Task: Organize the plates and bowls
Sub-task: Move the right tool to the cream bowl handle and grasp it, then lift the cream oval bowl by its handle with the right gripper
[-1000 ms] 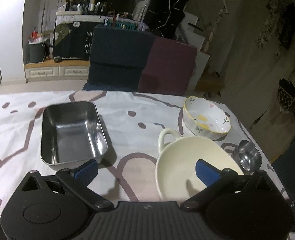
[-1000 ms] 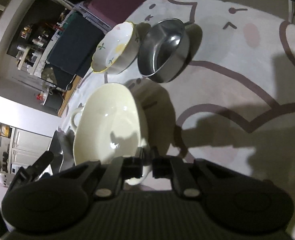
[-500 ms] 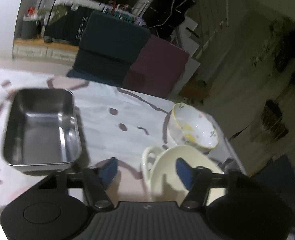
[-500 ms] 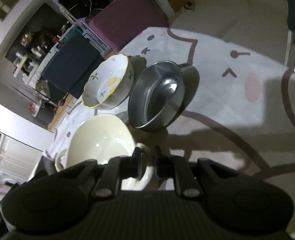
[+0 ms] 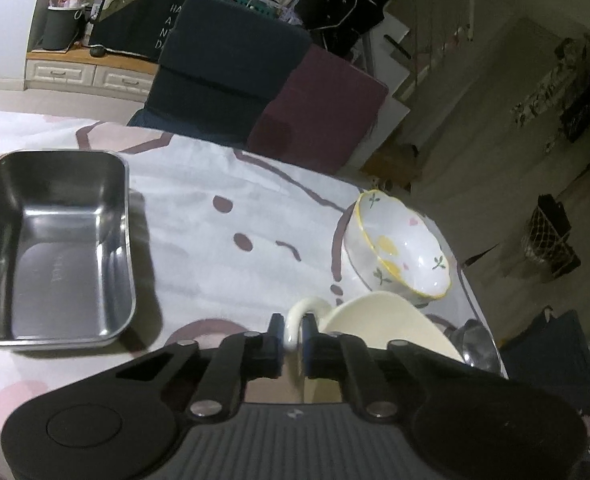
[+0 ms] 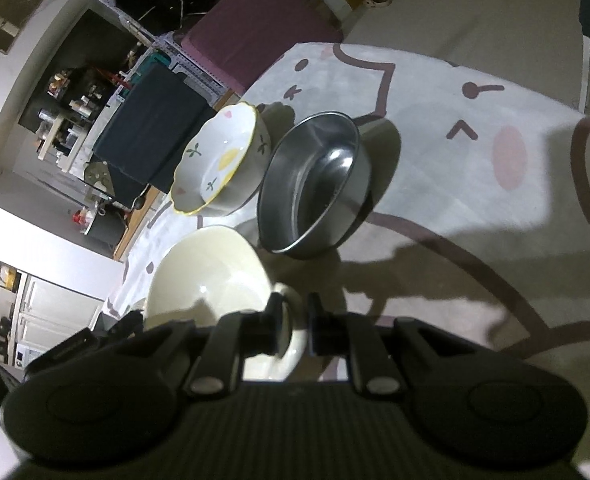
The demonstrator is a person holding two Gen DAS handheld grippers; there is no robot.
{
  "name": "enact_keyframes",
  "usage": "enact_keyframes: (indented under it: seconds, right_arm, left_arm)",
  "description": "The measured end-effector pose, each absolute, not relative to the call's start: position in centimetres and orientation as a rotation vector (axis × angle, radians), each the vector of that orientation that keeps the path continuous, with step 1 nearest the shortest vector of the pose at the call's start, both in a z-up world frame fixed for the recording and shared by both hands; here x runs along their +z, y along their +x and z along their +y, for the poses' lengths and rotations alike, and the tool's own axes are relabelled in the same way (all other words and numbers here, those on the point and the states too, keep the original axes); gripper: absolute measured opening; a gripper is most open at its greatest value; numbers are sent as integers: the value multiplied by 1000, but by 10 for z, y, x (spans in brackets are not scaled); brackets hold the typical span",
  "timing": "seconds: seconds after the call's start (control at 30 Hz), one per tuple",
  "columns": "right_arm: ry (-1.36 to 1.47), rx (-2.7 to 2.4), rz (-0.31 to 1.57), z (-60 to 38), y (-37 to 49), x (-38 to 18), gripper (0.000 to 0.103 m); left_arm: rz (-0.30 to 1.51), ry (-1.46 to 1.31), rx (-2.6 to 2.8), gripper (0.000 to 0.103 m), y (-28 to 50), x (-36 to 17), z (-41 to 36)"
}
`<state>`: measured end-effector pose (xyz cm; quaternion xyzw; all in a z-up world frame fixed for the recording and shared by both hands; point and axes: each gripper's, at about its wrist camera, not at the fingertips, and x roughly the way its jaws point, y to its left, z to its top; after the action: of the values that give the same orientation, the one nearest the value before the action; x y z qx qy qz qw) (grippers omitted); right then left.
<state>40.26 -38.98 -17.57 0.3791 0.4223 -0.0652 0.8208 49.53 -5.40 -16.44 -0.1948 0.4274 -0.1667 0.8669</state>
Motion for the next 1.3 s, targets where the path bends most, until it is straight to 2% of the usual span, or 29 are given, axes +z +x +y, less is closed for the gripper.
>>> enact_keyframes:
  seconds: [0.53, 0.6, 0.63, 0.67, 0.7, 0.87, 1.2, 1.23, 1.3]
  right_arm:
    - [679, -13, 936, -377, 411, -173, 18]
    - [683, 0, 934, -378, 411, -173, 26]
    - [679, 5, 931, -378, 411, -172, 34]
    - [665, 0, 932, -378, 411, -171, 48]
    - [646, -10, 929, -377, 411, -170, 52]
    - [609, -1, 950, -371, 415, -173, 52]
    - [571, 19, 1016, -358, 422, -181, 36]
    - [562, 17, 1022, -356, 422, -181, 35]
    - [547, 19, 1026, -354, 423, -181, 27]
  left_arm:
    - [992, -429, -350, 11, 430, -158, -7]
    - [990, -430, -345, 11, 431, -157, -8]
    - [986, -433, -341, 15, 431, -156, -8]
    - [981, -435, -342, 21, 432, -156, -9]
    - [977, -436, -348, 22, 433, -154, -10]
    - [997, -385, -345, 22, 442, -154, -19]
    - [1054, -332, -346, 22, 455, -160, -29]
    - [1052, -320, -354, 22, 455, -159, -29]
    - [1027, -305, -367, 31, 454, -158, -30]
